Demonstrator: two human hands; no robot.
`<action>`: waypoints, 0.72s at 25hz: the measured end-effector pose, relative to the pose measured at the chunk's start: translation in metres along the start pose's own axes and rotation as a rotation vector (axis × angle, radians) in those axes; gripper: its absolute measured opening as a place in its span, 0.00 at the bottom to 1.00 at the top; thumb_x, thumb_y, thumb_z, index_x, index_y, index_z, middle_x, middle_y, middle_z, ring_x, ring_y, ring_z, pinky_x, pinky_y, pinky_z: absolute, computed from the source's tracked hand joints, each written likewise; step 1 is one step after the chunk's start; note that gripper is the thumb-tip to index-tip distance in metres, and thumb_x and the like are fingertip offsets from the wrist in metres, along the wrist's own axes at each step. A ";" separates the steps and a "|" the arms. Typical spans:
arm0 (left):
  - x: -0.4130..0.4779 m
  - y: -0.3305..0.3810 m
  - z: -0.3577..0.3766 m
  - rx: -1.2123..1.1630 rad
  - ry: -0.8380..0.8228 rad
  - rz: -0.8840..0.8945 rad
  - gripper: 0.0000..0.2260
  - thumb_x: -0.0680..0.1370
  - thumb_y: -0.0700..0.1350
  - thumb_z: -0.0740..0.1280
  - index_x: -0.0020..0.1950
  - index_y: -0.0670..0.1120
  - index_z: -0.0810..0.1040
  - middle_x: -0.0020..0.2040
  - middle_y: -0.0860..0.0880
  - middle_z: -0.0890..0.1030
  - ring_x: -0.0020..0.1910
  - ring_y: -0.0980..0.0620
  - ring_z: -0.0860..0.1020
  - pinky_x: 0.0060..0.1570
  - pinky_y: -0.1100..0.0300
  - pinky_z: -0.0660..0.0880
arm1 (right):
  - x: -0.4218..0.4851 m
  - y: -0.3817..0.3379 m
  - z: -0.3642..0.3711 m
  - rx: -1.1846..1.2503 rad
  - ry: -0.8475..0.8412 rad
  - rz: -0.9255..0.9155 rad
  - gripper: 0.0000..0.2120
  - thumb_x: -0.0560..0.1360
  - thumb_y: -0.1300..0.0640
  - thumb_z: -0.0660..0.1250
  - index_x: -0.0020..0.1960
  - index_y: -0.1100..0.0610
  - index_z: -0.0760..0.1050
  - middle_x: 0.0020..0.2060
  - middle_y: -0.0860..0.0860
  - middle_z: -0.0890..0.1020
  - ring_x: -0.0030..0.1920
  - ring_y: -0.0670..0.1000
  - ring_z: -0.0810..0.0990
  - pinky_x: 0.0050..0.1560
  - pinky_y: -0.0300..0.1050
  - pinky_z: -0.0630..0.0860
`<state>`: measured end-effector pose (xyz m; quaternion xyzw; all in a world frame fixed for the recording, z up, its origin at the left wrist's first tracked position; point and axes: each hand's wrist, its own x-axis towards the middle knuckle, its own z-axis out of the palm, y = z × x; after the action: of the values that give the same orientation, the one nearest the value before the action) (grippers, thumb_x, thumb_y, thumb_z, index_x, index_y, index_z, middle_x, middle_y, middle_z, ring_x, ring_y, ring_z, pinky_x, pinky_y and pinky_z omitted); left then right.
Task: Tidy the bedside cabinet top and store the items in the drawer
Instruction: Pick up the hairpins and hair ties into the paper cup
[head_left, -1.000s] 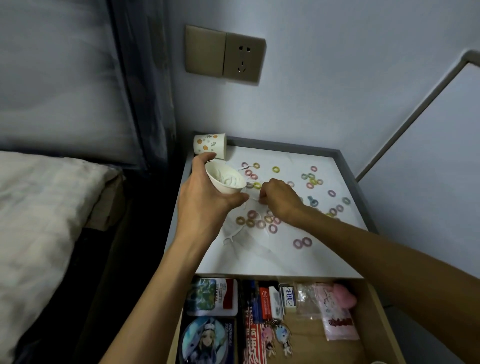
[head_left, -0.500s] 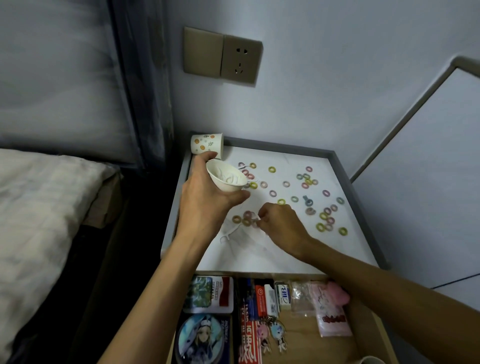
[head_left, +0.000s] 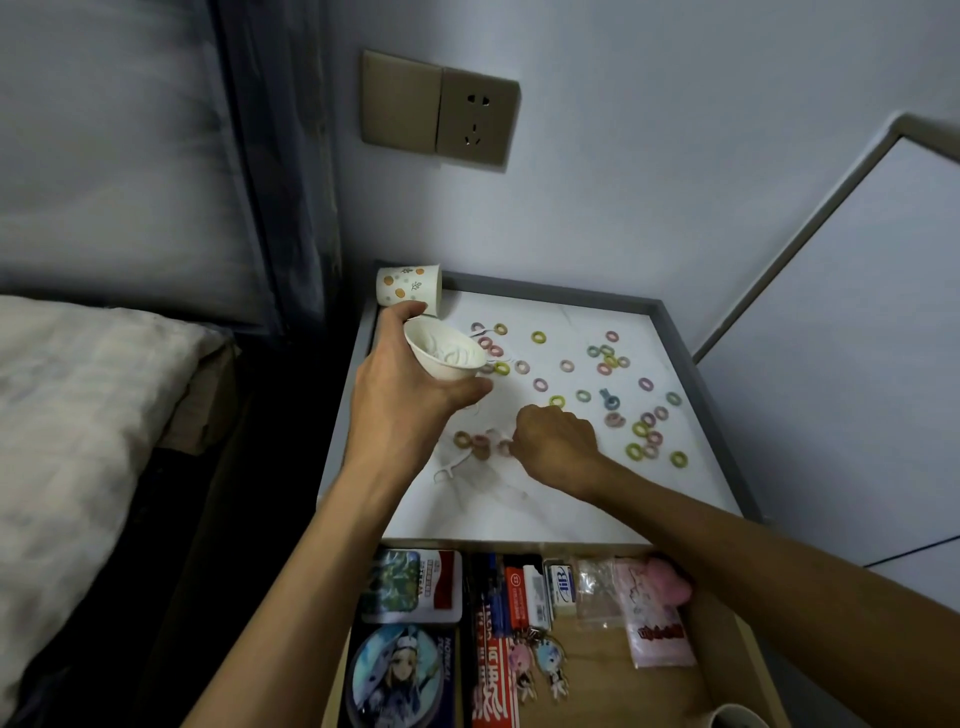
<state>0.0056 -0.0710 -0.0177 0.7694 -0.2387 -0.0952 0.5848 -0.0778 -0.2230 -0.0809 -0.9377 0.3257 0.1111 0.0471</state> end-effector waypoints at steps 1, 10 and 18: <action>0.000 0.000 -0.001 -0.003 0.002 0.000 0.39 0.64 0.45 0.81 0.70 0.51 0.67 0.56 0.56 0.74 0.54 0.53 0.75 0.52 0.58 0.76 | -0.001 0.003 -0.002 -0.019 -0.010 0.007 0.04 0.80 0.57 0.60 0.47 0.57 0.71 0.51 0.55 0.80 0.51 0.57 0.79 0.44 0.46 0.67; 0.002 -0.002 -0.008 -0.039 0.026 -0.012 0.39 0.62 0.46 0.82 0.69 0.52 0.68 0.60 0.53 0.77 0.57 0.51 0.76 0.55 0.52 0.77 | -0.007 0.022 -0.010 0.009 0.151 -0.013 0.07 0.77 0.58 0.67 0.54 0.59 0.75 0.48 0.56 0.82 0.47 0.56 0.81 0.40 0.45 0.73; 0.005 -0.004 -0.016 -0.029 0.058 -0.026 0.38 0.62 0.47 0.82 0.68 0.52 0.69 0.61 0.51 0.77 0.58 0.51 0.76 0.56 0.52 0.77 | 0.003 0.027 -0.022 0.044 0.326 -0.107 0.18 0.75 0.62 0.70 0.65 0.55 0.77 0.54 0.57 0.83 0.50 0.56 0.83 0.54 0.46 0.79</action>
<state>0.0172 -0.0591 -0.0161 0.7663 -0.2103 -0.0837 0.6013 -0.0879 -0.2495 -0.0612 -0.9581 0.2808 -0.0524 0.0202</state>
